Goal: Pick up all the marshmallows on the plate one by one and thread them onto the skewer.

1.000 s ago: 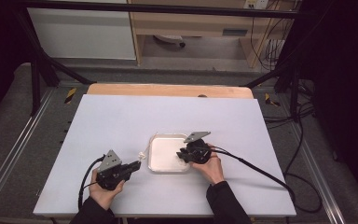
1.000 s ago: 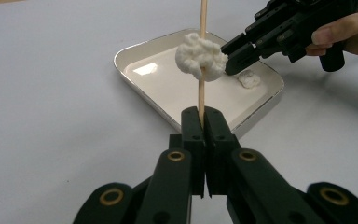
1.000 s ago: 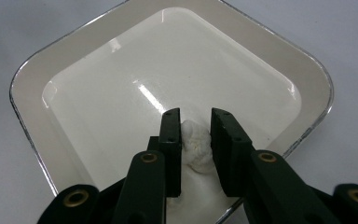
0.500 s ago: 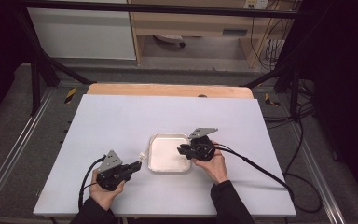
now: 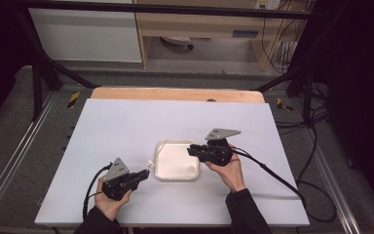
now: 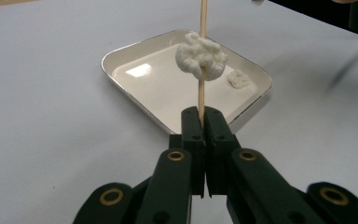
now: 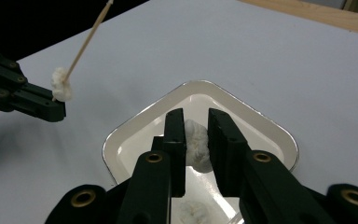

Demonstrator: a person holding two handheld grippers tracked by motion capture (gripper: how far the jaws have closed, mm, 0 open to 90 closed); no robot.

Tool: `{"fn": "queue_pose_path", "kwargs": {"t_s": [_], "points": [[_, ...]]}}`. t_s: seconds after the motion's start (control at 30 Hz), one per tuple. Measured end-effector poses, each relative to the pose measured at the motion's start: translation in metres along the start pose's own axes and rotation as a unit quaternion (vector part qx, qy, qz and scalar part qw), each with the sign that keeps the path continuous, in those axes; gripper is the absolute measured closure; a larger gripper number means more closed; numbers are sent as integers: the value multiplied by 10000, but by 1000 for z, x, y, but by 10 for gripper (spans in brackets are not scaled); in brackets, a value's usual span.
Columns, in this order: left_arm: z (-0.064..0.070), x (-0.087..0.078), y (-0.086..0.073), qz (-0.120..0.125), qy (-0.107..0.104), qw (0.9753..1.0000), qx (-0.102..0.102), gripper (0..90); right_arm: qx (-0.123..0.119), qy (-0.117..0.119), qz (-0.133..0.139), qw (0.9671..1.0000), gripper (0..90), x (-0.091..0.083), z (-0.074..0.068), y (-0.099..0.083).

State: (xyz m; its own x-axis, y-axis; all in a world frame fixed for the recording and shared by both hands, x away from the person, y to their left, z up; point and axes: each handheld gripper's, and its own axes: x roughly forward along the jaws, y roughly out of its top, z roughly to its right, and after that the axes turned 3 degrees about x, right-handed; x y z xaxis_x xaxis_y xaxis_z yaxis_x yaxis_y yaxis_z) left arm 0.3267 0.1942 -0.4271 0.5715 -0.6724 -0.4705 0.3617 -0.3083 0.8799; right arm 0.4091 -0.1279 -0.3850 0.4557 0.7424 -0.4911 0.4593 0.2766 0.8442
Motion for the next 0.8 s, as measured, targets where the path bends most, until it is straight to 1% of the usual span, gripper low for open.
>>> {"fn": "queue_pose_path", "kwargs": {"t_s": [0.13, 0.43, 0.8], "points": [[1, 0, 0, 4, -27, 10000, 19, 883, -10, 44, 148, 9999, 780, -8, -1, 4], [4, 1, 0, -8, -62, 10000, 53, 884, 100, 142, 399, 9991, 783, -22, -3, 13], [5, 2, 0, -15, -85, 9999, 76, 883, 134, 322, 635, 9974, 785, -27, -10, 30]]}}
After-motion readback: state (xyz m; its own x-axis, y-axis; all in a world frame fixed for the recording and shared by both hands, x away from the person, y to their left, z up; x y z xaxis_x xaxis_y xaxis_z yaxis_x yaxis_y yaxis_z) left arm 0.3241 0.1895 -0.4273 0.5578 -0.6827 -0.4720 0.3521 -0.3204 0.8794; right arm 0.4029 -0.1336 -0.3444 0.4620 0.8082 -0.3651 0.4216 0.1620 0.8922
